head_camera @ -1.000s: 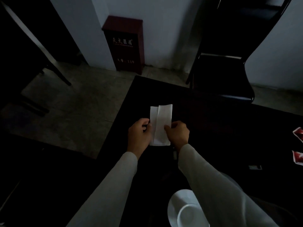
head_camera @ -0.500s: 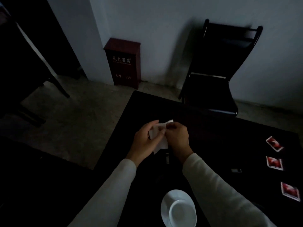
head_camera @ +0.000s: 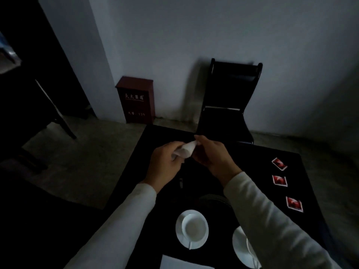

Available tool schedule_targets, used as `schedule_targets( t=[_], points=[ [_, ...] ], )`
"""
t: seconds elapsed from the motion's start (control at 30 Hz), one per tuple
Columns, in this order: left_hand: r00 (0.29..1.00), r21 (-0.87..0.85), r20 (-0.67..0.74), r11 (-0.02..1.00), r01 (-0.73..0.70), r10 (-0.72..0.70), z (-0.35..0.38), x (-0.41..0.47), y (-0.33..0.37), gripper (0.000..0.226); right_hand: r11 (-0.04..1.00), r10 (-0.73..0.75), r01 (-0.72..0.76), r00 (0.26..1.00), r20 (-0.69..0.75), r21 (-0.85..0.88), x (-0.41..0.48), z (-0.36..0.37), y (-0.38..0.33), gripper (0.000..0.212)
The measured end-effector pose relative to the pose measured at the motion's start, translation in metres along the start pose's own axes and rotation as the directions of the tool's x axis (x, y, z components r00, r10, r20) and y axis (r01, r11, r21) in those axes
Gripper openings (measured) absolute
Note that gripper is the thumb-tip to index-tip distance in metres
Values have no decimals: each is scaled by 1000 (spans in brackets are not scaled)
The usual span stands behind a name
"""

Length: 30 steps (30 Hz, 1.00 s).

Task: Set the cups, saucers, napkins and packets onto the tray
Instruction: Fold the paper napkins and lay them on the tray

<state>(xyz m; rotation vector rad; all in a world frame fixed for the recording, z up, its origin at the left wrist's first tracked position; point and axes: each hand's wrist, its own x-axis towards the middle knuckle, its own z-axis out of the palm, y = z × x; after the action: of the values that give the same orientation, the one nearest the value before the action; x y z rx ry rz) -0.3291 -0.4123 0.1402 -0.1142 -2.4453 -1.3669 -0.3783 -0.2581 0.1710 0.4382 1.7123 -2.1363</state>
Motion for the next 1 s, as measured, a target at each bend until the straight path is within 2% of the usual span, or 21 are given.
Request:
schedule_targets(
  t=[0.03,0.1,0.2,0.23,0.3,0.33,0.4,0.5,0.57,0.6,0.7,0.8,0.87,1.0],
  points=[
    [997,-62,-25,996,68,-69,-4,-2,10,16,997,-57,57,998,3,-53,-8,-5,-1,25],
    [971,-253,-26,942,222,-236,-13,-6,27,17,972,-207,205,978,-9,-118,-24,-13,-1,26],
    [897,-633,71,675,378,-436,-30,-13,45,8,909,-383,365,922,-58,-199,-45,-25,6,13],
    [874,-703,107,585,404,-474,-37,-17,48,4,893,-398,381,917,-24,-241,-51,-28,11,26],
    [826,-760,163,466,454,-539,-49,-26,53,7,910,-340,346,938,64,-228,-60,-29,22,49],
    [808,-768,187,430,474,-558,-55,-32,53,7,929,-304,318,947,102,-188,-65,-27,28,53],
    [784,-783,215,377,495,-583,-66,-45,51,7,965,-246,258,955,163,-56,-74,-21,39,47],
    [720,-784,222,319,533,-657,-81,-65,50,25,966,-257,247,951,170,75,-87,-12,53,26],
    [686,-772,206,315,552,-698,-91,-79,46,45,957,-289,281,945,155,73,-97,-8,61,24],
    [691,-762,196,336,554,-696,-96,-85,44,46,952,-306,299,939,158,67,-102,-7,64,25],
    [749,-681,159,478,555,-643,-106,-105,37,29,942,-335,336,929,156,23,-117,-9,71,24],
    [784,-623,74,585,519,-616,-104,-124,32,25,946,-325,324,936,133,27,-129,-17,77,10],
    [800,-637,81,587,500,-594,-101,-136,28,33,948,-317,315,944,88,34,-137,-22,80,11],
    [842,-671,204,554,492,-500,-96,-155,23,43,960,-280,280,960,30,-16,-151,-37,81,14]
  ],
)
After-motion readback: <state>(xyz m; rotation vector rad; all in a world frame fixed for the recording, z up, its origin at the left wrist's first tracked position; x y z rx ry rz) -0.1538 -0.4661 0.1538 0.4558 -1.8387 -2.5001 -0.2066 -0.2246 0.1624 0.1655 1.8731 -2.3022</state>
